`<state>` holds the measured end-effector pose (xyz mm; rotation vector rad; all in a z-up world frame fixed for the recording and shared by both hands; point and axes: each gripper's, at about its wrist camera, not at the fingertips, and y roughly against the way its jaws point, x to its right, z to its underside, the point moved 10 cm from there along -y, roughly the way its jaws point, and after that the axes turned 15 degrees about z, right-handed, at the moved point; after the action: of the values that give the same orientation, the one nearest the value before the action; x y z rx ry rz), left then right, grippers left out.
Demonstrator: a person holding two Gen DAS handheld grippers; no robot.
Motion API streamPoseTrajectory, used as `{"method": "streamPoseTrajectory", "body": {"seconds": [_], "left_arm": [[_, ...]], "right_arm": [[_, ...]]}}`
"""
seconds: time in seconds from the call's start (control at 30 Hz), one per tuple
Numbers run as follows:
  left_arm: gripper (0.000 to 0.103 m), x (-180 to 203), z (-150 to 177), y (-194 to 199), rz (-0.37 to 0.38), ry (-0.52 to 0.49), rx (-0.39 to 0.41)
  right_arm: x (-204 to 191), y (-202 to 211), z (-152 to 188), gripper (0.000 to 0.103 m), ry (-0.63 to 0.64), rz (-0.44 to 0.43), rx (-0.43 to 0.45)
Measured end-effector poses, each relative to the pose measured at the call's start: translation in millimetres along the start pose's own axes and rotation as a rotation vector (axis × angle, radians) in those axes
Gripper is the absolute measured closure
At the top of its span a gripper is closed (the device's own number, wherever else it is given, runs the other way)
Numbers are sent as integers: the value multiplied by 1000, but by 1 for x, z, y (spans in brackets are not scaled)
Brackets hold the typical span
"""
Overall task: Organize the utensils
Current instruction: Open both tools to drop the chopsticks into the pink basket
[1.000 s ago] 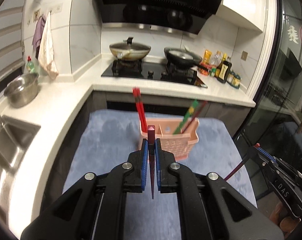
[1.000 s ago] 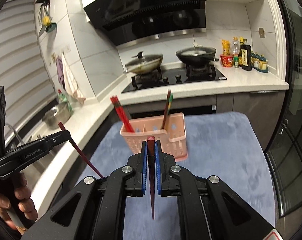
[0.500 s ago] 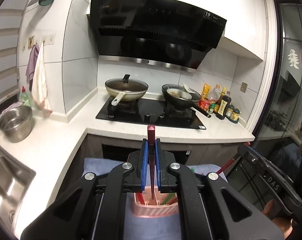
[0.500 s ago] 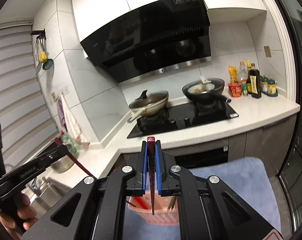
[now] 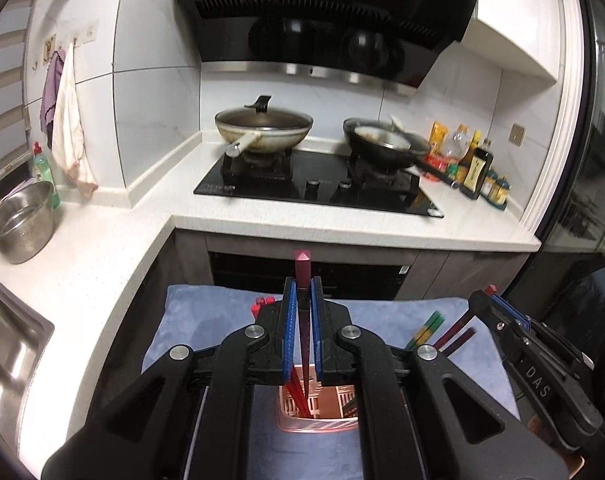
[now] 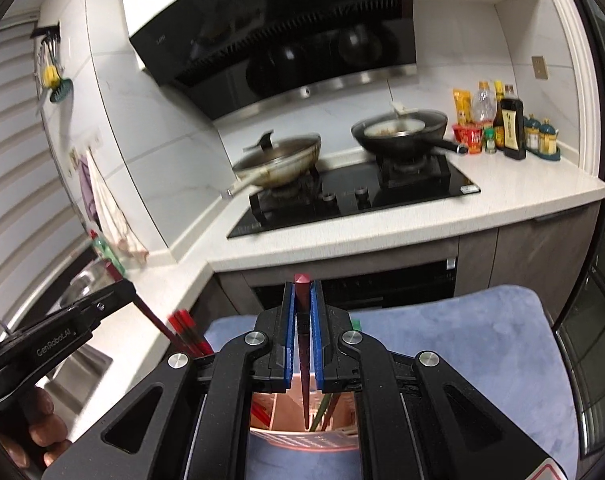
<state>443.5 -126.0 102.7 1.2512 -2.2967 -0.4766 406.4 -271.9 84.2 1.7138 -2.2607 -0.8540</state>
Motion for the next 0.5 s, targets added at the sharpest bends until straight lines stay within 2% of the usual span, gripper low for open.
{"method": "streamPoseTrajectory", "body": {"seconds": [0.3, 0.33, 0.37, 0.4, 0.43, 0.5], "left_arm": [[94, -10, 14, -13, -47, 6, -19], [88, -11, 14, -12, -60, 0, -16], [82, -11, 15, -10, -72, -2, -15], [69, -11, 14, -8, -79, -3, -12], [63, -12, 14, -4, -92, -5, -2], [63, -10, 13, 3, -108, -19, 7]], "right_arm": [[-3, -18, 21, 94, 27, 17, -46], [-3, -17, 21, 88, 32, 22, -41], [-4, -15, 21, 87, 40, 29, -38], [-4, -13, 21, 85, 48, 34, -33], [-4, -11, 21, 82, 52, 36, -30], [-5, -2, 21, 77, 64, 47, -15]]}}
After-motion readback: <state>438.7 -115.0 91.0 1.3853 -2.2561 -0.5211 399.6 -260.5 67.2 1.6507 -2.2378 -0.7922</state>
